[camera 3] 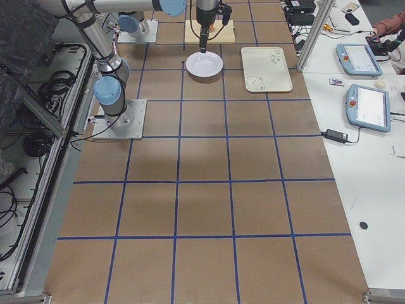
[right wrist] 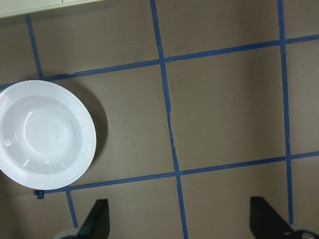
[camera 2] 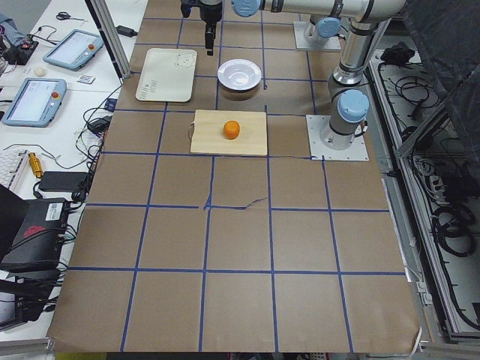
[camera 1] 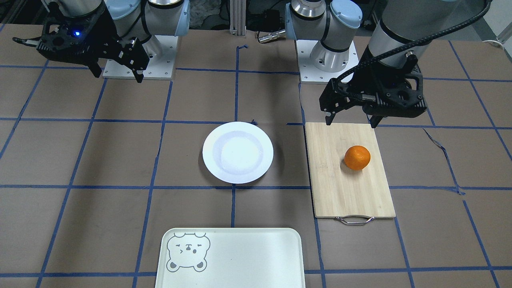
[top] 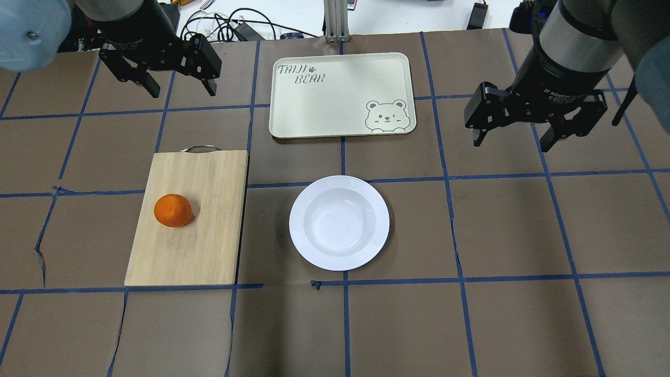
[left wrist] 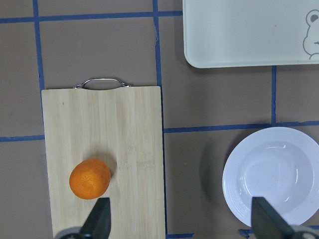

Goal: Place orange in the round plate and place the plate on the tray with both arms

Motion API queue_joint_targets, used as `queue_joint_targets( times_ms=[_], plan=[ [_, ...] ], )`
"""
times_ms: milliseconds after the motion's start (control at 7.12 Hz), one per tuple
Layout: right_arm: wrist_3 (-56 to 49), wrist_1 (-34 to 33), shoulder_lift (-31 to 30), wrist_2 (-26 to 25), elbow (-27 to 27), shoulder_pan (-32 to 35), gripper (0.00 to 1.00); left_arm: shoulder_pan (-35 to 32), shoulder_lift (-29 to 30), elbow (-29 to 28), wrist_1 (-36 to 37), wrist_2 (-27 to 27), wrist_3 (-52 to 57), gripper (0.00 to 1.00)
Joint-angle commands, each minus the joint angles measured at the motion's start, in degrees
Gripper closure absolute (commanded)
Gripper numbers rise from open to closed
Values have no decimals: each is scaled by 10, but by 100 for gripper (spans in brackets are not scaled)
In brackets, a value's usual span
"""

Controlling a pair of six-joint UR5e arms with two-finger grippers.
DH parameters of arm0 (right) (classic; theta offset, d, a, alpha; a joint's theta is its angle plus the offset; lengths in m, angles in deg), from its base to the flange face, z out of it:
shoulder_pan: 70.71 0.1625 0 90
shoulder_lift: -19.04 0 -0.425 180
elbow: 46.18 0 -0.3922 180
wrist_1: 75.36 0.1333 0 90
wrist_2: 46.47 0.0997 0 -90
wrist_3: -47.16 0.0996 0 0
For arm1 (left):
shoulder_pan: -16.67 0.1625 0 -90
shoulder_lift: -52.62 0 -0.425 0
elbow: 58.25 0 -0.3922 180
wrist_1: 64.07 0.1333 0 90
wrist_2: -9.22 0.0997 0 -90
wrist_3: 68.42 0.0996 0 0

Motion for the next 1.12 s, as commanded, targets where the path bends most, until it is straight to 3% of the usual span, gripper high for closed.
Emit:
queue_joint_targets(
  times_ms=[0, 561, 842, 982],
  plan=[
    [0, 0, 0, -1, -2, 0, 0, 0, 0, 1, -1, 0, -1, 0],
    [-7, 0, 1, -19, -4, 0, 0, 6, -4, 8, -6, 2, 0, 0],
    [-6, 1, 1, -26, -4, 0, 0, 40, 10, 93, 17, 1, 36, 0],
    [-6, 1, 1, -25, -4, 0, 0, 67, 17, 147, 80, 19, 69, 0]
  ],
)
